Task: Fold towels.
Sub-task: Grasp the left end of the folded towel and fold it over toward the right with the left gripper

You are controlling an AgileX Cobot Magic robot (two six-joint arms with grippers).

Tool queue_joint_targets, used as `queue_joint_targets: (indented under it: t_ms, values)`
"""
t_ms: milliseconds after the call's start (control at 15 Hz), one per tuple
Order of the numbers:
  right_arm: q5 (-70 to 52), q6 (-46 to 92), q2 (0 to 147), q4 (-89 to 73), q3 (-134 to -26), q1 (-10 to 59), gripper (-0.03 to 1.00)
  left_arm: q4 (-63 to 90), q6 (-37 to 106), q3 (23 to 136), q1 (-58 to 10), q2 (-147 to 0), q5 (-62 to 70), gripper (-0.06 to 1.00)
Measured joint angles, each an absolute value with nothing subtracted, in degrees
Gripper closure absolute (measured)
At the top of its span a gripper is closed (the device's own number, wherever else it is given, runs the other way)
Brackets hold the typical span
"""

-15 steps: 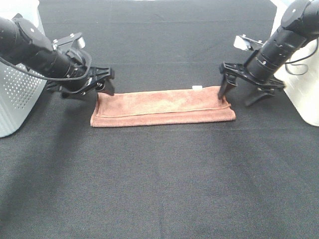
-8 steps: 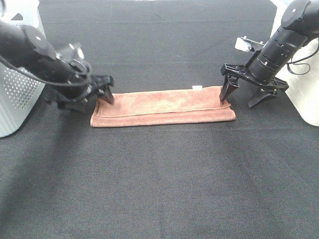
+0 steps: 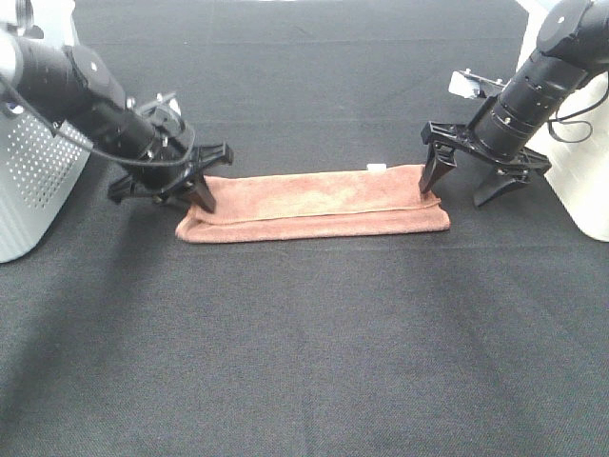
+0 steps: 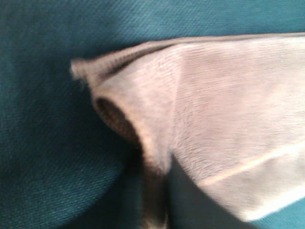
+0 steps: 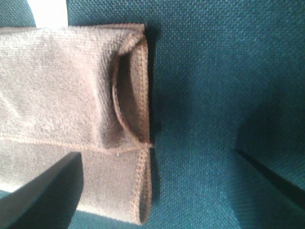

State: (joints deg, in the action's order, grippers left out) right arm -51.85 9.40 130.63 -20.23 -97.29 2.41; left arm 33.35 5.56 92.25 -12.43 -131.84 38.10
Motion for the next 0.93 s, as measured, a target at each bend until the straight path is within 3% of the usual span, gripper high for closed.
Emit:
queue_joint_targets:
  t_ms: [533, 933]
  values:
    - [-50.88, 9.4, 130.63, -20.23, -97.29, 2.41, 0.2, 8.08, -6.53, 109.55, -11.12, -128.97, 60.05, 0.92]
    - [-50.88, 9.4, 130.63, -20.23, -97.29, 2.41, 0.2, 7.28, -7.96, 118.09, -12.03, -128.11, 69.27, 0.92]
